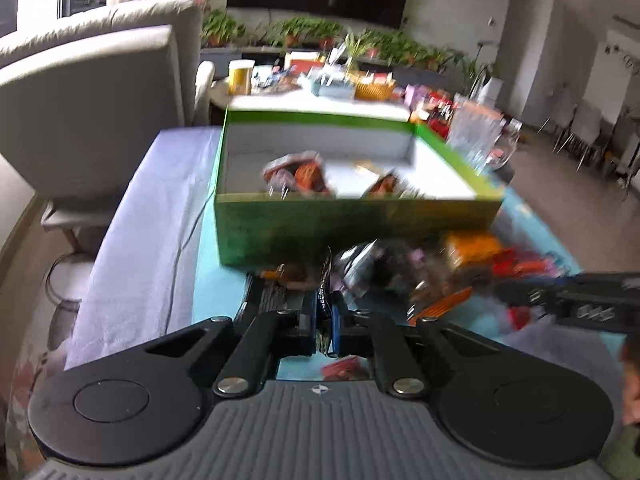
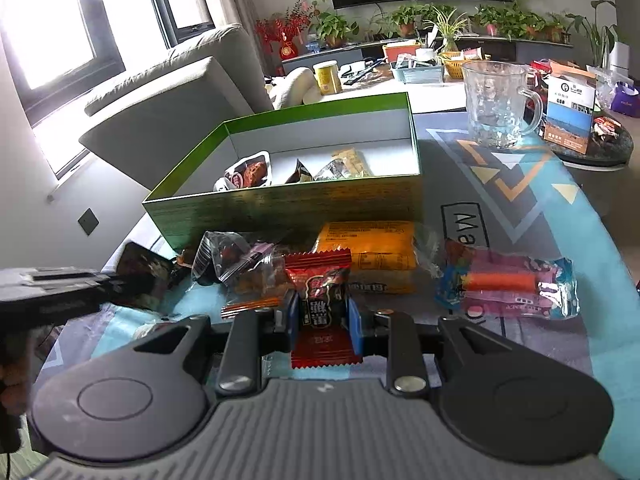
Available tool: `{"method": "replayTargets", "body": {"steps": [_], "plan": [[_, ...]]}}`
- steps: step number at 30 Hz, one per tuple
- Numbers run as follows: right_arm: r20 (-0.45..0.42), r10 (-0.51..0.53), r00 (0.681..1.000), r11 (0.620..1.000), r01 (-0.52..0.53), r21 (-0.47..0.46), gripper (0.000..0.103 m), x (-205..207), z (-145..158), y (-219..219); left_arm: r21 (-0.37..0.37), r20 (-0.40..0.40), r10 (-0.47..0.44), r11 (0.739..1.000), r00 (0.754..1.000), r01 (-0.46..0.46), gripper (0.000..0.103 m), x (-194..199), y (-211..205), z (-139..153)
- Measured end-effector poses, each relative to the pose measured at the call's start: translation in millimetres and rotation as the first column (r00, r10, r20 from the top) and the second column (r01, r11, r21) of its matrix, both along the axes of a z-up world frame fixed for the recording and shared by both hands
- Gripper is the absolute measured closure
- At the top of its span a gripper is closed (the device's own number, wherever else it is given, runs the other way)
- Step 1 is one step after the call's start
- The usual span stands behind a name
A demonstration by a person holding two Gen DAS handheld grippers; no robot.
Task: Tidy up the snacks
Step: 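Carry both packets over the green box and open both tools inside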
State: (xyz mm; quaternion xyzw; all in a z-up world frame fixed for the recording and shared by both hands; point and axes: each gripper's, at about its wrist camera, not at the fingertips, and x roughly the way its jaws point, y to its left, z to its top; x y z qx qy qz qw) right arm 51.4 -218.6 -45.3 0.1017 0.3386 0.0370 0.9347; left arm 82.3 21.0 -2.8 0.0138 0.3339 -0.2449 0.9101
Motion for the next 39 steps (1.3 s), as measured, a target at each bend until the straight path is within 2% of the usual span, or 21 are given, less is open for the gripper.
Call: {"method": "replayTargets", "body": {"steps": [6, 12, 17, 22, 32, 39], "plan": [[0.038, -0.005, 0.999, 1.000, 0.005, -0.010, 0.073, 4, 11, 0, -0.040, 0.086, -0.006, 0.999, 0.996, 0.009, 0.097, 0, -3, 27], [0.158, 0.013, 0.987, 1.000, -0.009, -0.028, 0.073, 16, 46, 7, -0.081, 0.149, 0.011, 0.997, 0.989, 0.001, 0.097, 15, -12, 52], [0.238, 0.026, 0.971, 0.999, -0.016, -0.045, 0.073, 30, 67, 7, -0.086, 0.246, 0.025, 0.996, 0.969, -0.004, 0.096, 25, -21, 68], [0.220, 0.004, 0.975, 1.000, -0.006, 0.010, 0.073, 44, 59, -2, -0.061, 0.247, 0.030, 0.998, 0.969, -0.016, 0.096, 44, -30, 62], [0.209, -0.021, 0.978, 1.000, 0.017, 0.022, 0.073, 80, 51, -10, -0.028, 0.227, 0.013, 1.000, 0.974, -0.007, 0.096, 90, -55, 43], [0.189, -0.032, 0.981, 0.999, 0.025, 0.038, 0.073, 103, 42, -18, 0.017, 0.169, 0.002, 1.000, 0.986, -0.005, 0.096, 116, -72, 22]]}}
